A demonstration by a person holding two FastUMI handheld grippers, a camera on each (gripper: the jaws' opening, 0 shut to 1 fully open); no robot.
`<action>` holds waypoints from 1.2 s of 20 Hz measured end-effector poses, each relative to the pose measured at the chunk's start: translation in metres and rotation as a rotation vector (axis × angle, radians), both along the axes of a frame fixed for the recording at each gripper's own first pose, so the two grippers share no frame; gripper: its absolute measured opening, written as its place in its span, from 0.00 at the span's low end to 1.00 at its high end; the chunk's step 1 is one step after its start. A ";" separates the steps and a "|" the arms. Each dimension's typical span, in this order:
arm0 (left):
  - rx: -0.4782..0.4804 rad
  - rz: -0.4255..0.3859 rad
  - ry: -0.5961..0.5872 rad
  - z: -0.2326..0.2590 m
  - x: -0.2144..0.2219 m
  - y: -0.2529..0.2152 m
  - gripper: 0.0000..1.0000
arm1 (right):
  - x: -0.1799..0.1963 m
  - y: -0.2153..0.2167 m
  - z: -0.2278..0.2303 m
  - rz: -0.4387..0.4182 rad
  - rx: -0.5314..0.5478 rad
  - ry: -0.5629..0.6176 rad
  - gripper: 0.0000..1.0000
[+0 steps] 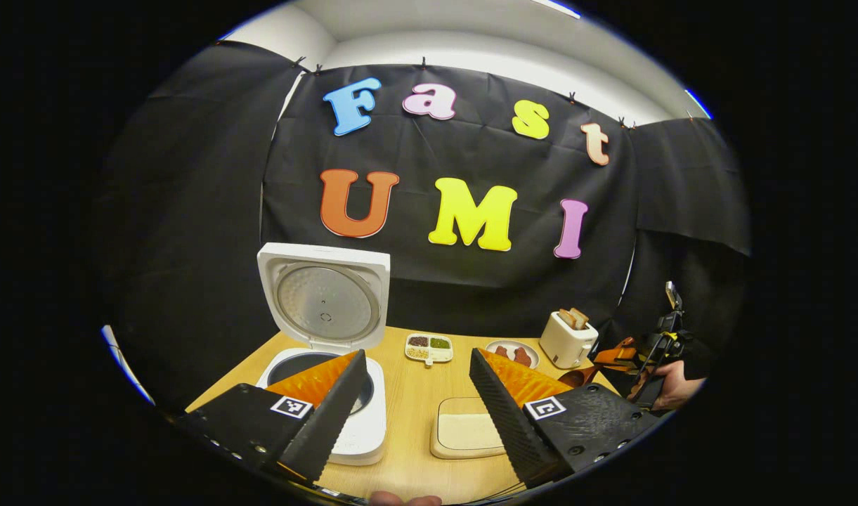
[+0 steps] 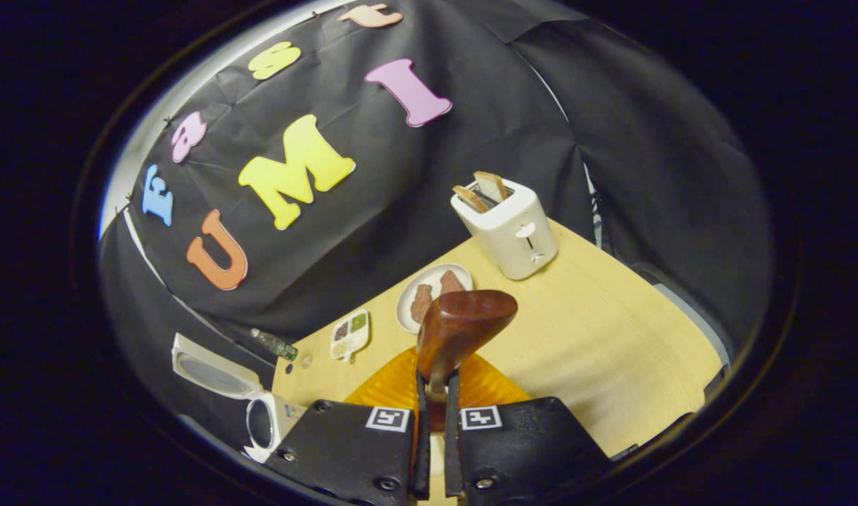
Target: Close the left gripper, press the button to open the rice cooker; take a wooden spoon from the chopstick holder with the right hand, scoop a spoonful of rice and pour it into the rice cooker, then put the wooden spoon back into the chopstick holder.
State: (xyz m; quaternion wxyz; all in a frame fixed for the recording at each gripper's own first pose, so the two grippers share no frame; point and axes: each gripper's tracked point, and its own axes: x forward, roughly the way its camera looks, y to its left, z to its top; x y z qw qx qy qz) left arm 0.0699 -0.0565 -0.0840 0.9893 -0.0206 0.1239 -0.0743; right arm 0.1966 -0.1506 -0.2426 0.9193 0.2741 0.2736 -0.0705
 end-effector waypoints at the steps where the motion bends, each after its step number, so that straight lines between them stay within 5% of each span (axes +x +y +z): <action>1: 0.012 -0.001 0.009 -0.001 0.000 -0.002 0.94 | 0.001 -0.004 -0.011 -0.009 -0.001 0.013 0.13; 17: 0.076 -0.004 0.046 -0.005 0.008 -0.018 0.95 | 0.025 -0.006 -0.083 0.075 -0.075 0.062 0.14; 24: 0.077 0.009 -0.028 0.028 0.014 -0.002 0.95 | 0.018 -0.016 -0.031 0.082 -0.189 -0.011 0.54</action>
